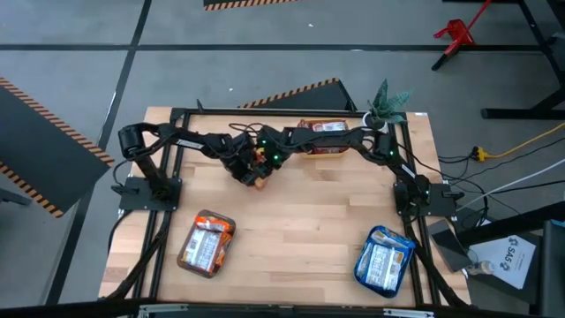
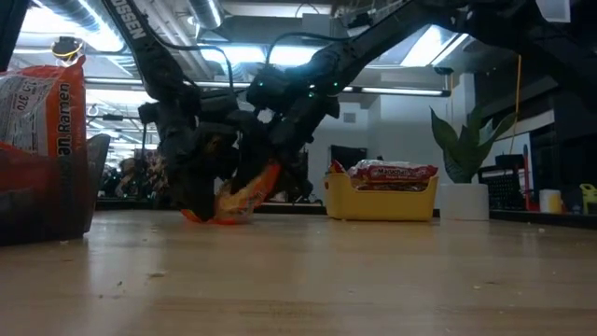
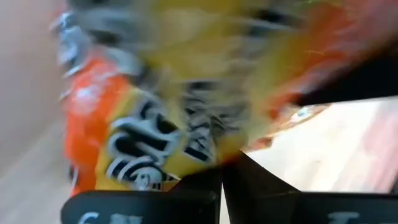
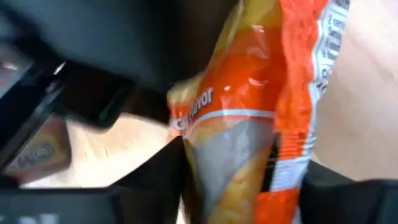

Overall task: Sort Maruchan noodles
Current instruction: Put the orange noodle pack into the black bin

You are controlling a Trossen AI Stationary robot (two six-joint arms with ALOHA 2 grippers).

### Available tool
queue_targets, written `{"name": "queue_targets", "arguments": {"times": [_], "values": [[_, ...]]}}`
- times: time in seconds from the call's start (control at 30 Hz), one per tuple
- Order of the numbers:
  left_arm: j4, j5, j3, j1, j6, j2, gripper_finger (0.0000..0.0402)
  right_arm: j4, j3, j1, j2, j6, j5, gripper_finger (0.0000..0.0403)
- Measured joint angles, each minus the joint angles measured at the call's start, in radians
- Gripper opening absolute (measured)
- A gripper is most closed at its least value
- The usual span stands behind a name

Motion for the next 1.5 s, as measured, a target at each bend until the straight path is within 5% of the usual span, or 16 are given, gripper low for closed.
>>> {"name": "queue_targets", "arguments": {"times": [0.2,0.37,0.8,0.97,1.13,1.37,1.5], "values": [[-0.144,-0.034,-0.007,0.011,0.004,-0.09,0.0,0.073,0.0,-0.004,-0.003,0.037,-0.065,0.0111],[-0.276,-0.033,-0.004,0.018,0.069,-0.185,0.0014,0.12,-0.001,0.001,-0.007,0.063,-0.092,0.0103],[-0.625,-0.036,-0.001,0.107,0.062,-0.628,0.0047,0.09,0.001,0.06,-0.188,0.016,0.076,0.01],[-0.662,-0.033,0.0,0.127,-0.02,-0.805,0.0045,0.208,0.009,0.188,-0.194,0.018,0.053,0.01],[-0.665,-0.034,0.0,0.141,-0.042,-0.947,0.0044,0.278,0.05,0.301,-0.186,-0.011,0.175,0.0101],[-0.664,-0.05,0.001,0.156,-0.08,-1.07,0.0044,0.464,0.113,0.406,-0.153,-0.108,0.306,0.0101],[-0.664,-0.061,0.001,0.156,-0.081,-1.118,0.0044,0.453,0.211,0.431,-0.062,-0.105,0.286,0.0101]]}}
